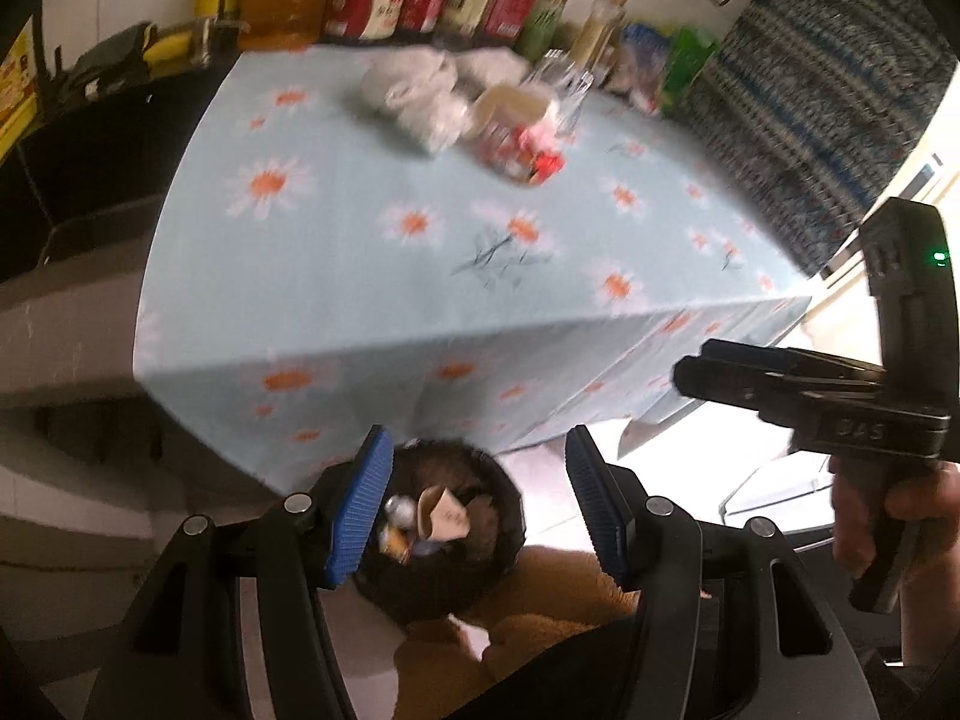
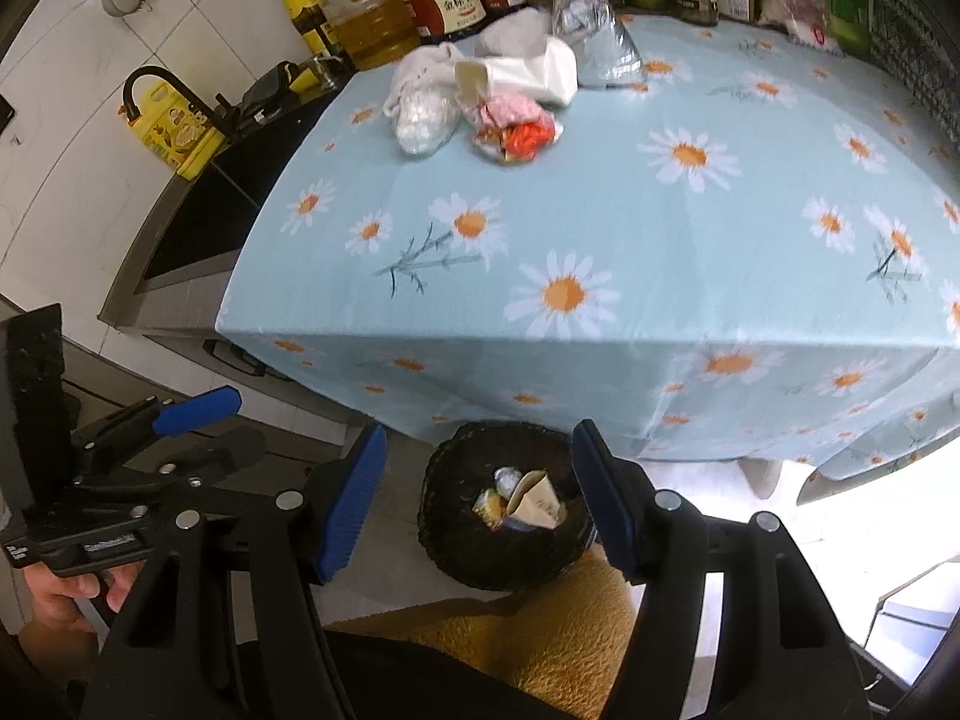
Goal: Collect trash
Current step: 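Reach the right tool to the pink and red crumpled wrapper and grasp it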
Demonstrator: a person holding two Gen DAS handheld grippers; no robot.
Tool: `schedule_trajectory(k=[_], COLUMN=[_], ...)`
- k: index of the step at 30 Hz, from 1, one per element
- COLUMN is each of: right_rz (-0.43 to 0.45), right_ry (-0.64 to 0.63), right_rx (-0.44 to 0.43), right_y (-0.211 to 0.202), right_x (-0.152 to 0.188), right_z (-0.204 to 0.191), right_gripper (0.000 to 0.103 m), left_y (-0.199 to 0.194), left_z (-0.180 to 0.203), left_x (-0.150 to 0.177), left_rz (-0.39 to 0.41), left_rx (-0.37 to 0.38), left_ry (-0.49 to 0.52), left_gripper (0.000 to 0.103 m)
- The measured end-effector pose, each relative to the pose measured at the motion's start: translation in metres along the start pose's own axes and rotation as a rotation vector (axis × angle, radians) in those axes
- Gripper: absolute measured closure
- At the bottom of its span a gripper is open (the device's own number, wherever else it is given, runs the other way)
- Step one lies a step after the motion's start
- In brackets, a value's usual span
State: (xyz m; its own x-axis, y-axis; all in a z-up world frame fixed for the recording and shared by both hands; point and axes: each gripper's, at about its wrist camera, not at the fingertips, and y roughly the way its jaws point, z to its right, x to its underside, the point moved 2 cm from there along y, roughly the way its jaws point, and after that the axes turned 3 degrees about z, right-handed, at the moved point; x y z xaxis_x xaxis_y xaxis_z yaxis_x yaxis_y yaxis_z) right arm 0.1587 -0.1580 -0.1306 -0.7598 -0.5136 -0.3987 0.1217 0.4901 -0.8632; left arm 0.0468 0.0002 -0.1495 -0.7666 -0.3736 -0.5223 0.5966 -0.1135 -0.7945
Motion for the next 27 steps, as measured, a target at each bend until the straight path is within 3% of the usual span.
schedule_trajectory(k=[9, 10, 11, 27], right_rz=[0.044, 0.044, 0.042, -0.018], right_ry=[-0.032, -0.036, -0.04, -0.101], right_rx=[0.013, 0.008, 0.005, -0.11], right_y=[-0.003, 0.0, 0.002, 0.066], right_x=[-0.042, -0.048, -0.053, -0.135], right_z=[0.011, 0.013, 0.015, 0.027], right_gripper=[0.039, 0.039, 0.039, 0.039], left_y=[-0.005, -0.003, -0.002, 0.008], left_z=[0.004, 0.002, 0.0, -0.021], left_x=[-0.027, -0.03, -0.033, -0.083], left_rz=[0.045, 0.037, 0.031, 0.039], left_rx=[-0.031, -0.047, -0.066, -0.167], left_ry=[0.007, 0.001, -0.004, -0.128], left_gripper=[0.044, 0.034, 0.03, 0.03])
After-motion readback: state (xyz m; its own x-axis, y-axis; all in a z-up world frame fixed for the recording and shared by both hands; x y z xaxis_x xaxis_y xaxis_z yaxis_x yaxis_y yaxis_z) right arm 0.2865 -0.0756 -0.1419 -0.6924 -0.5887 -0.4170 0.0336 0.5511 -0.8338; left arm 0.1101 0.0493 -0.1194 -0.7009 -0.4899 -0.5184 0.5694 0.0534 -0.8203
